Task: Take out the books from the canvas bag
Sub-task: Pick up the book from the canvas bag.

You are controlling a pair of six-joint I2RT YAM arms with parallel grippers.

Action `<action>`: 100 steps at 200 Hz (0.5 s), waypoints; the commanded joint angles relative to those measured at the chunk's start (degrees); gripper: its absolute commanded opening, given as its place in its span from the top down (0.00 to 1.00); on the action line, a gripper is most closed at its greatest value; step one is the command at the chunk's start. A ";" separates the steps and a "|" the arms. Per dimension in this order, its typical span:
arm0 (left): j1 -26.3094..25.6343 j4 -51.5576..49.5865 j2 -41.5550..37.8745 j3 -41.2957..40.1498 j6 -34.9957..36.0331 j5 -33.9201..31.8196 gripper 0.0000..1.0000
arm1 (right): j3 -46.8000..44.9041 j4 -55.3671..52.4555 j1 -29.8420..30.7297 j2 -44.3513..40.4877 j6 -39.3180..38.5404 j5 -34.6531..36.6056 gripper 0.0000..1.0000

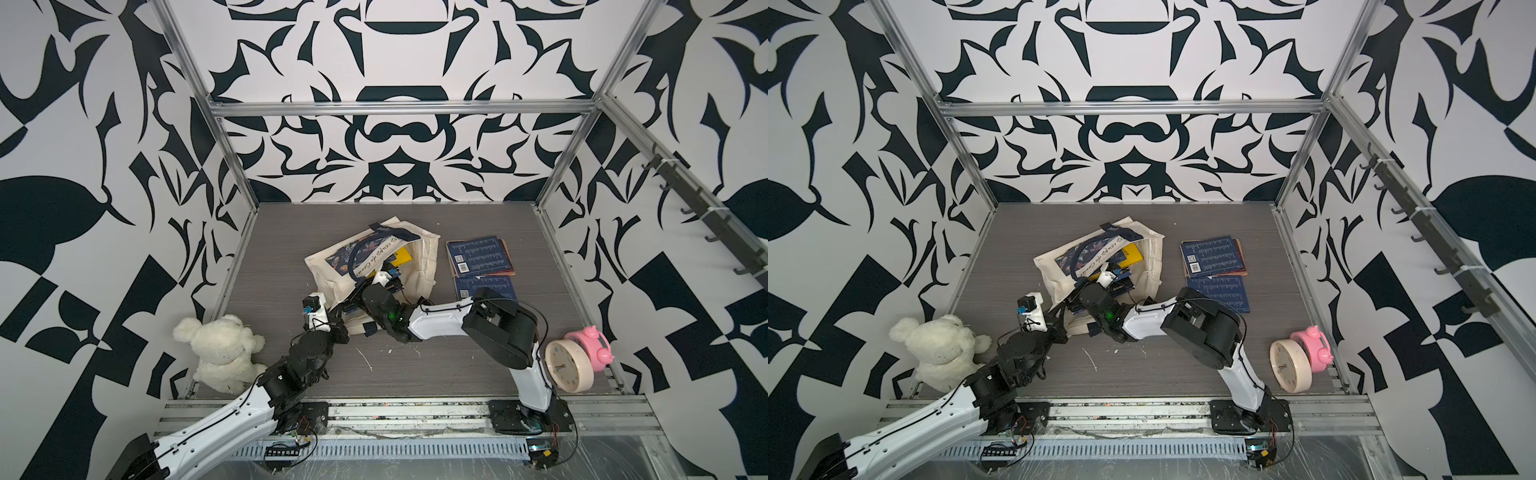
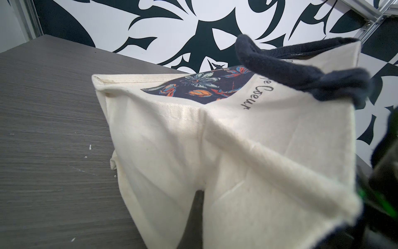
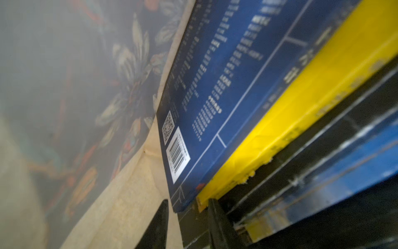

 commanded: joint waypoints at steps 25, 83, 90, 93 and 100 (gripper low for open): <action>-0.61 4.15 -1.03 0.45 0.31 2.72 1.00 | 1.95 0.56 -4.86 -1.84 -0.18 2.25 0.70; -0.62 4.44 -0.64 0.61 0.51 2.78 1.00 | 2.30 4.53 -2.88 -2.03 1.62 -2.02 0.59; -0.68 4.46 -0.78 0.50 0.48 2.86 1.00 | 2.45 4.65 -2.57 -2.44 0.88 -1.79 0.57; -0.59 4.47 -0.81 0.48 0.50 2.92 1.00 | 2.66 4.43 -2.41 -2.62 0.39 -1.57 0.56; -0.65 4.41 -0.95 0.48 0.50 2.93 1.00 | 3.06 3.37 -2.33 -2.99 -0.05 -1.24 0.55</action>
